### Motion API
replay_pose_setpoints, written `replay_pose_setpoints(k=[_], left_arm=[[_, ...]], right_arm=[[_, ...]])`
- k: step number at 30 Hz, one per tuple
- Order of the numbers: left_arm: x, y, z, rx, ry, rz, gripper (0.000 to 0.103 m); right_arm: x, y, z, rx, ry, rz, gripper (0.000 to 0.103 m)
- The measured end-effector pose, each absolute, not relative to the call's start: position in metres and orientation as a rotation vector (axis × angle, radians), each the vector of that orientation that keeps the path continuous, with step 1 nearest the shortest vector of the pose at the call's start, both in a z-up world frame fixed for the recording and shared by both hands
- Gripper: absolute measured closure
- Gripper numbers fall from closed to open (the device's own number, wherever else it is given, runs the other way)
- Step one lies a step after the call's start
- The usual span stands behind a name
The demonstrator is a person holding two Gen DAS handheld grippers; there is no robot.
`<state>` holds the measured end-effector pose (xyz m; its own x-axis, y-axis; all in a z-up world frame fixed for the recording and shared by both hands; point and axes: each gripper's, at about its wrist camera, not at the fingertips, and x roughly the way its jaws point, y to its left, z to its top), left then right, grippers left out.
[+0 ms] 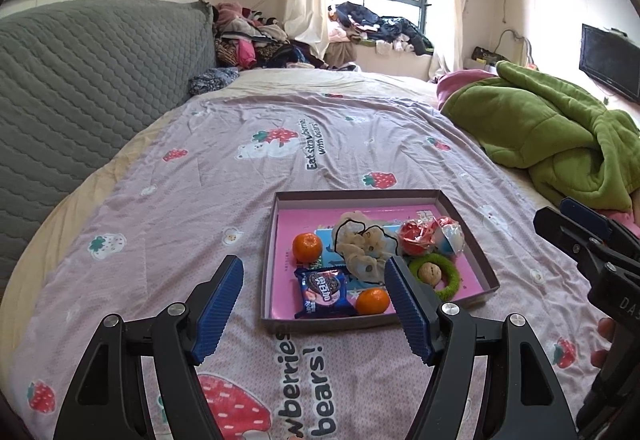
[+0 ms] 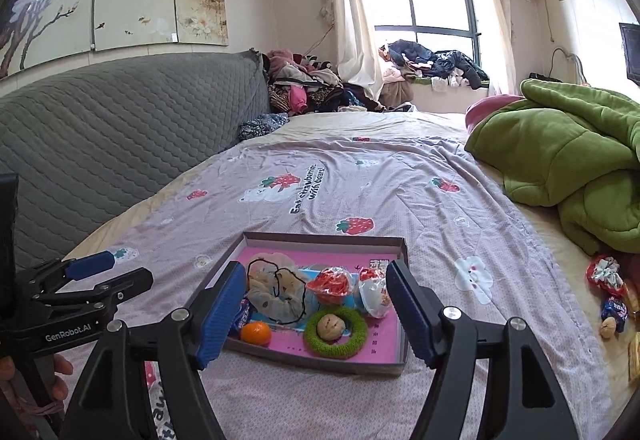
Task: Organize objects
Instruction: 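Withdraw both open grippers back from the pink box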
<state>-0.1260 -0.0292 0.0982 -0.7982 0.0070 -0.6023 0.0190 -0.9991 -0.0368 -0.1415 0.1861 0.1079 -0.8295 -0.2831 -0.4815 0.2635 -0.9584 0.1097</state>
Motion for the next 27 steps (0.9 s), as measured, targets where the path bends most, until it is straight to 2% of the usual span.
replay_pose_setpoints(k=[27], left_arm=[[-0.085,-0.017,0.069,1.058,0.018,-2.961,0.028]], right_arm=[[-0.089,0.184,0.067,0.857,-0.011,-2.74,0.031]])
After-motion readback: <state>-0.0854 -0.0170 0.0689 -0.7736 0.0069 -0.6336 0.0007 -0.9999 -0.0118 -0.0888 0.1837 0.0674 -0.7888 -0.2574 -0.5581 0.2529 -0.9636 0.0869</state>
